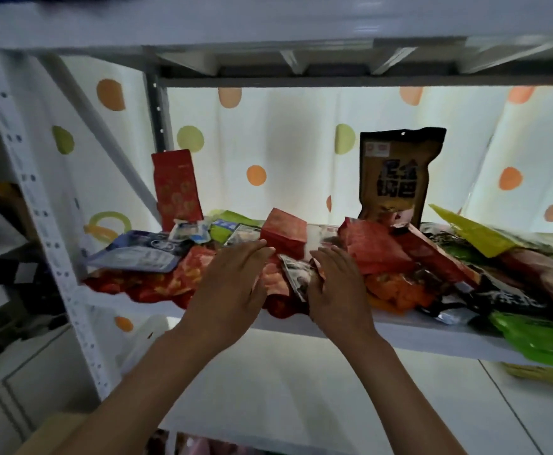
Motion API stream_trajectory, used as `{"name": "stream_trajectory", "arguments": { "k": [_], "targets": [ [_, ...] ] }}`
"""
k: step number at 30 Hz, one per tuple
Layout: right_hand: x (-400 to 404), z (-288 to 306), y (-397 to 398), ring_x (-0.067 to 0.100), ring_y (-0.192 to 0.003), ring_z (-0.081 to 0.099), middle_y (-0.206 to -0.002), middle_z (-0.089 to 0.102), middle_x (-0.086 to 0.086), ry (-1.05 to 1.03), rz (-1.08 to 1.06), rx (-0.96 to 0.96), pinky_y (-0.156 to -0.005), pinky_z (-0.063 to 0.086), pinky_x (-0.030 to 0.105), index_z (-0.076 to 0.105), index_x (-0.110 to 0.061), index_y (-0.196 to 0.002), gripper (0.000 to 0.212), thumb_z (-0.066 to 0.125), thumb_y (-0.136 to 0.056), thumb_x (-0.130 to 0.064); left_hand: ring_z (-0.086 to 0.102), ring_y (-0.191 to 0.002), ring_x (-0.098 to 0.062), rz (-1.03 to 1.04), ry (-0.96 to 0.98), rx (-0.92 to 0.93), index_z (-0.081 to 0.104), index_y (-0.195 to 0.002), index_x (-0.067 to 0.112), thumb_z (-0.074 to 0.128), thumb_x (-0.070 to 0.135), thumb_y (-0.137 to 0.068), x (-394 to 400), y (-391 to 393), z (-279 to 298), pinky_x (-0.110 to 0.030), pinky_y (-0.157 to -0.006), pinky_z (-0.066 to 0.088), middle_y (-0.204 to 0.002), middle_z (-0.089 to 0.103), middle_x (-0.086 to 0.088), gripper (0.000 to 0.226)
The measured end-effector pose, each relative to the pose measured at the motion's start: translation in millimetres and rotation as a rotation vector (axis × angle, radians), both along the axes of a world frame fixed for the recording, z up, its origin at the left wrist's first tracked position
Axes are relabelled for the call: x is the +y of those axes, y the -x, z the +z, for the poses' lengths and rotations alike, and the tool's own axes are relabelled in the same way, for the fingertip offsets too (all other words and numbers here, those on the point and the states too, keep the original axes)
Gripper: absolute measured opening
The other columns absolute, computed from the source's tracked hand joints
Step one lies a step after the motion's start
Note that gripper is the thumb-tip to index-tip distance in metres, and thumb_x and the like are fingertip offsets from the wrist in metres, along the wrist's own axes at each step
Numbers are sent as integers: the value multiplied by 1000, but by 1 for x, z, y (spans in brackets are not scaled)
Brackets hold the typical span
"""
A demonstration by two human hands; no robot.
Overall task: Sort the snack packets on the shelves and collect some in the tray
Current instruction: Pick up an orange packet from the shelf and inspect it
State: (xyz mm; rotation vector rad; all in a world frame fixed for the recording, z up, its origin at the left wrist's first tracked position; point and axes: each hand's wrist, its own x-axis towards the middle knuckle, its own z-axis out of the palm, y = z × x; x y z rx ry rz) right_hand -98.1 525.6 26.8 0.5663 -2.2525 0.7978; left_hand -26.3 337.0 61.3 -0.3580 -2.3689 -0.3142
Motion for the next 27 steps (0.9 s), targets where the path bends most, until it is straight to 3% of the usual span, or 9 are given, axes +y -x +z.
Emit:
{"name": "stream_trajectory", "arguments": {
  "k": [4, 8, 12, 15, 17, 19, 21, 24, 27],
  "targets": [
    [-1, 6, 7, 30, -129, 50, -131, 62, 10, -63, -89, -18, -114, 23, 30, 63, -9, -124, 43, 60, -81, -13, 50, -125, -24, -120, -2, -17, 55, -132, 14, 42, 29, -91, -15, 29, 7, -39, -107, 38, -135, 55, -6, 46],
    [9, 12, 6, 29, -121, 53, -124, 64, 7, -145, -250, -84, -109, 39, 39, 65, -12, -121, 41, 57, -81, -20, 51, -123, -24, -290, -59, -61, 56, -130, 15, 46, 23, -91, -18, 50, 11, -37, -105, 38, -133, 56, -6, 41],
    [18, 18, 3, 25, -97, 56, -91, 65, 3, -363, -388, -160, -85, 40, 33, 68, -16, -87, 18, 53, -84, -26, 48, -123, -16, -486, -152, -164, 53, -133, 21, 53, 18, -96, -11, 56, 12, -30, -103, 40, -132, 54, 1, 37],
    [22, 23, -4, 22, -103, 53, -79, 62, -1, -457, -349, -352, -77, 36, 30, 59, -23, -70, 24, 43, -86, -33, 45, -126, -14, -534, -95, -255, 46, -139, 24, 49, 23, -99, -2, 58, 9, -28, -101, 39, -138, 51, 4, 40],
    [27, 25, -7, 21, -123, 48, -91, 67, 0, -433, -300, -469, -88, 40, 31, 62, -20, -74, 28, 38, -81, -35, 47, -123, -17, -541, 13, -283, 47, -139, 25, 44, 28, -100, 2, 65, 2, -32, -98, 42, -136, 53, 4, 38],
    [30, 31, -14, 18, -144, 29, -125, 64, 4, -397, -264, -584, -106, 36, 34, 71, -17, -101, 31, 49, -82, -28, 52, -114, -20, -533, 152, -264, 55, -130, 25, 41, 32, -101, 4, 75, -7, -35, -93, 44, -126, 59, 3, 33],
    [29, 34, -20, 14, -149, 18, -141, 55, 3, -411, -241, -624, -114, 30, 36, 68, -19, -121, 39, 59, -83, -21, 53, -109, -19, -522, 217, -262, 61, -122, 26, 37, 36, -101, 5, 81, -14, -36, -88, 46, -119, 61, 5, 34],
    [26, 33, -23, 13, -149, 19, -144, 53, 5, -454, -264, -603, -112, 34, 34, 69, -18, -120, 34, 57, -89, -11, 57, -99, -18, -488, 271, -222, 67, -109, 24, 22, 44, -97, 6, 81, -16, -34, -78, 47, -106, 65, 5, 51],
    [25, 36, -24, 20, -143, 34, -154, 40, 7, -489, -328, -553, -105, 42, 35, 73, -18, -115, 28, 55, -94, -13, 57, -89, -20, -454, 291, -225, 66, -96, 20, 31, 42, -100, 7, 78, -12, -35, -74, 47, -95, 64, 1, 42]
  ]
}}
